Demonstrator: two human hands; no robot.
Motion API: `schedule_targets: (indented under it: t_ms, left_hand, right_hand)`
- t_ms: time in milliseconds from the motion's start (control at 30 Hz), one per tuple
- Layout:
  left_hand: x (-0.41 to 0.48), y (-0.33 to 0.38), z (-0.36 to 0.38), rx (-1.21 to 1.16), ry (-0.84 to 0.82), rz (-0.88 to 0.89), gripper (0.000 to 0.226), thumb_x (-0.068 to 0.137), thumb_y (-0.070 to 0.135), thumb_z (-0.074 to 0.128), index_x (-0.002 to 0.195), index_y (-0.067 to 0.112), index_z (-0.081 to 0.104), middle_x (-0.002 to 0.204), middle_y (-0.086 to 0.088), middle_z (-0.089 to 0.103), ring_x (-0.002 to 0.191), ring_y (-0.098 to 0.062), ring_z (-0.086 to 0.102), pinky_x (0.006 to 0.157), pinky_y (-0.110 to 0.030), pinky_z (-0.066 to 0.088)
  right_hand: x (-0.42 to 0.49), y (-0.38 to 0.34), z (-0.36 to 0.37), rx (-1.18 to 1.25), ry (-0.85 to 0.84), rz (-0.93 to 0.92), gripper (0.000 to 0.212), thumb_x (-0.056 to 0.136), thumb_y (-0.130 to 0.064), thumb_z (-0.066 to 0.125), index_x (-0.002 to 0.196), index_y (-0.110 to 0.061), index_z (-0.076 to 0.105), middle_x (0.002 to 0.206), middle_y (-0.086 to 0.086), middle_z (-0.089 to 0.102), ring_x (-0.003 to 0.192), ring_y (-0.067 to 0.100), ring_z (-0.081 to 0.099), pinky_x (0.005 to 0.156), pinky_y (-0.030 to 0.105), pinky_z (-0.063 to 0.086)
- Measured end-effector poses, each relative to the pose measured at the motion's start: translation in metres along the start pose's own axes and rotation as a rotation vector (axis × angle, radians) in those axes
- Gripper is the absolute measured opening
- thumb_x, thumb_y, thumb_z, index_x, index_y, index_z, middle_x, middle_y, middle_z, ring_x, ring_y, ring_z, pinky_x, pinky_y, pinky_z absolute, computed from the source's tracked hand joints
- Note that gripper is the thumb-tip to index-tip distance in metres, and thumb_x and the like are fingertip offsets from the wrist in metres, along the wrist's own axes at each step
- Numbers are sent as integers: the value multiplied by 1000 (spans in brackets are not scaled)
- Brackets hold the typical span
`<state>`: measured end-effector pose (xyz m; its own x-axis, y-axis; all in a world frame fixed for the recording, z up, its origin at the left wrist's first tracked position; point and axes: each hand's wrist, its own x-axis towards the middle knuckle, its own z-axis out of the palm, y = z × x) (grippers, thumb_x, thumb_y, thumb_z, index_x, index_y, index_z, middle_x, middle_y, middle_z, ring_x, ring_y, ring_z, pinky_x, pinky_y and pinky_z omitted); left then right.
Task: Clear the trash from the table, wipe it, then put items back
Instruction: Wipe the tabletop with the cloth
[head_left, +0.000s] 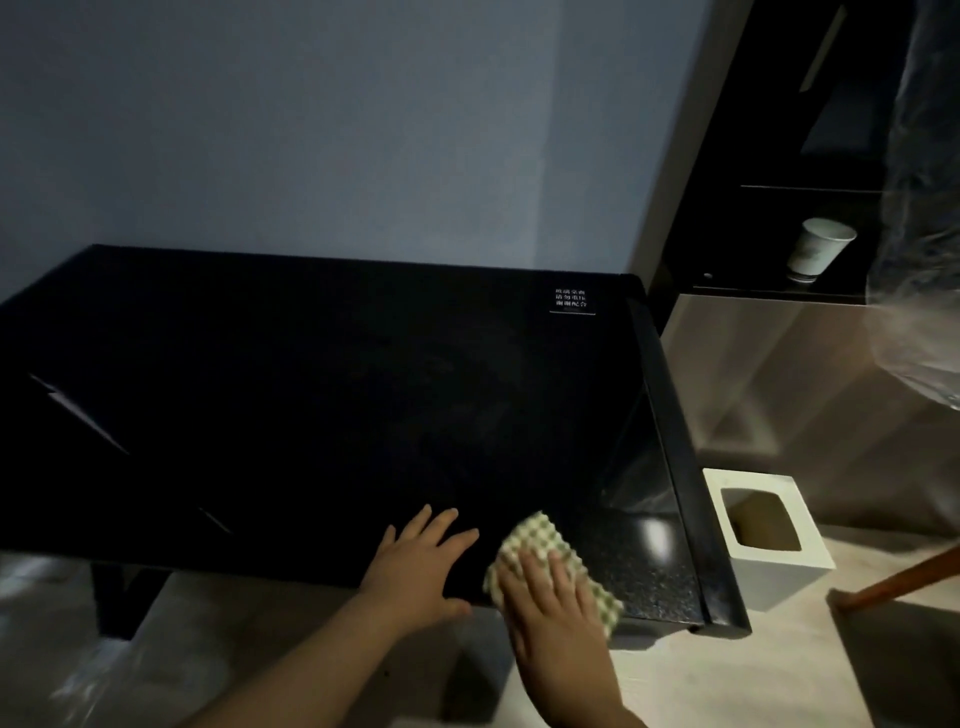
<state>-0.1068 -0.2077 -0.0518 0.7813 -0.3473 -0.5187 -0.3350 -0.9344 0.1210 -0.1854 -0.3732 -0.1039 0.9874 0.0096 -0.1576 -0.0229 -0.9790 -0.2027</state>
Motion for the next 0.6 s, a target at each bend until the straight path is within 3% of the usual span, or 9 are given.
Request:
schedule_targets:
  t_ms: [67,133,200,267,333,400,500,533,600]
  left_hand:
    - [1,1,-1,9,21,8,78,89,49,55,150,37,8,160,6,-5,147,-23,-8,118,-49,6]
    - [3,2,-2,29,21,20,78,89,51,55,150,37,9,160,5,-3,148,-24,-6,117,-51,9]
    - [3,2,-3,43,16,25,77,89,54,53,150,37,10,160,5,-2,148,-25,-4,117,-51,12]
    - [4,3,-5,39,15,20,76,88,57,51,150,38,11,160,7,-1,147,-25,-2,116,-52,14]
    - [6,6,-6,18,16,4,76,87,59,50,149,39,12,160,7,1,147,-25,-1,116,-53,16]
    - [6,9,-7,11,10,-10,77,86,60,51,149,39,12,159,7,2,147,-26,0,115,-53,17]
    - [7,11,-8,4,8,-23,79,85,61,53,149,39,12,159,7,3,147,-26,2,115,-54,19]
    - [7,12,-9,2,10,-28,80,84,62,53,149,40,12,159,7,4,147,-26,2,115,-53,20]
    - [8,12,-11,1,10,-33,81,83,63,55,149,40,13,158,7,5,146,-26,3,114,-53,22]
  right_hand:
    - [1,0,-5,-26,7,-68,44,100,-39,13,138,-40,35,121,-7,65,118,22,42,115,33,0]
    - [1,19,-10,-57,-13,-82,54,91,-41,29,145,-37,27,126,-9,62,119,26,51,110,34,15]
    - [2,48,-12,-54,-14,9,60,79,-37,38,138,-31,39,133,-6,56,118,28,58,103,34,32]
    - [-4,78,-19,9,14,145,64,81,-34,34,144,-24,36,149,-4,32,136,30,38,109,40,31]
    - [-13,99,-24,28,61,255,68,83,-44,13,148,-29,26,155,-4,12,146,28,15,115,40,19]
    - [-17,106,-30,99,90,372,75,81,-51,3,148,-27,25,158,2,12,146,28,12,117,38,14]
    - [-11,84,-34,86,53,508,54,97,-36,21,150,-27,15,160,7,6,146,30,7,118,40,10]
    - [-10,75,-33,71,37,485,54,96,-31,23,150,-27,21,159,8,12,145,33,14,116,43,15]
    - [-12,69,-29,71,6,303,56,82,-31,32,135,-24,52,144,8,45,128,37,47,101,49,40]
